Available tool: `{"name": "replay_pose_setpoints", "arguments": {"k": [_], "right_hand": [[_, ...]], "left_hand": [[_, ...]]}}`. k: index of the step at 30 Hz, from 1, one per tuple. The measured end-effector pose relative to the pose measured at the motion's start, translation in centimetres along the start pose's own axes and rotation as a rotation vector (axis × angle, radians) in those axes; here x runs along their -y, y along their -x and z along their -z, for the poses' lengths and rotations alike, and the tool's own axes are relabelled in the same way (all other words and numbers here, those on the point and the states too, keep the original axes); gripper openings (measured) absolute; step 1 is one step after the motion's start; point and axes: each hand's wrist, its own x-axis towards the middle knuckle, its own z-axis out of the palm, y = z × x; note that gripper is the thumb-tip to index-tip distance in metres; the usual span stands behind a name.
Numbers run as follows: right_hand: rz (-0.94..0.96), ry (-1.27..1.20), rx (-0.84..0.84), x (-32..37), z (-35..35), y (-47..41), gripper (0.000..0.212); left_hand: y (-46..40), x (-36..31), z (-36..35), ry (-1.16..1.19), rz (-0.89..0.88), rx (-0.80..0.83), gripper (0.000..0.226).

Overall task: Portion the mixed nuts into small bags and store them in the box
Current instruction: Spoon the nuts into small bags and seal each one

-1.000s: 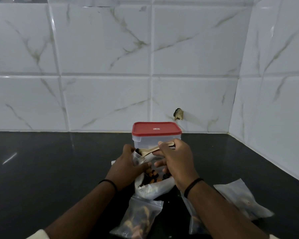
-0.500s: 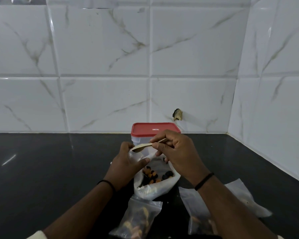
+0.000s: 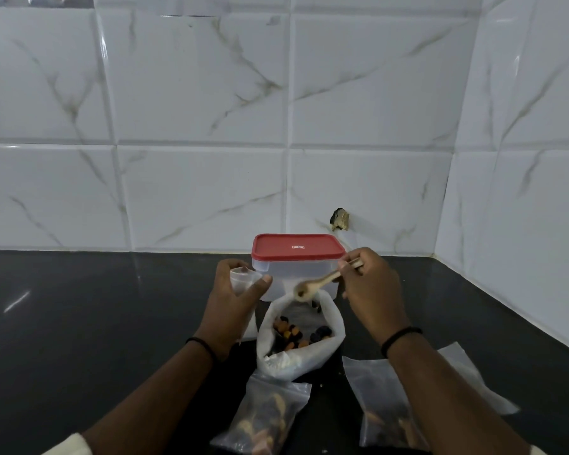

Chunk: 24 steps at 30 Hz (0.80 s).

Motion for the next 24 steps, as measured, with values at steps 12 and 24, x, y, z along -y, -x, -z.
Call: {"name": "replay_pose_setpoints", "arguments": {"k": [12,24], "right_hand": [[-0.137,0.085,0.281,-1.0,-1.3,0.7,0.010],[-0.418,-0.182,0.241,-0.6,-0.6,0.9,0.010]], "left_hand": [[0.4,0.7,-0.1,-0.465,0.038,0.163,0.049],[0.4,0.6,-0.1,-0.430,0.064,0.163,0.046]]}}
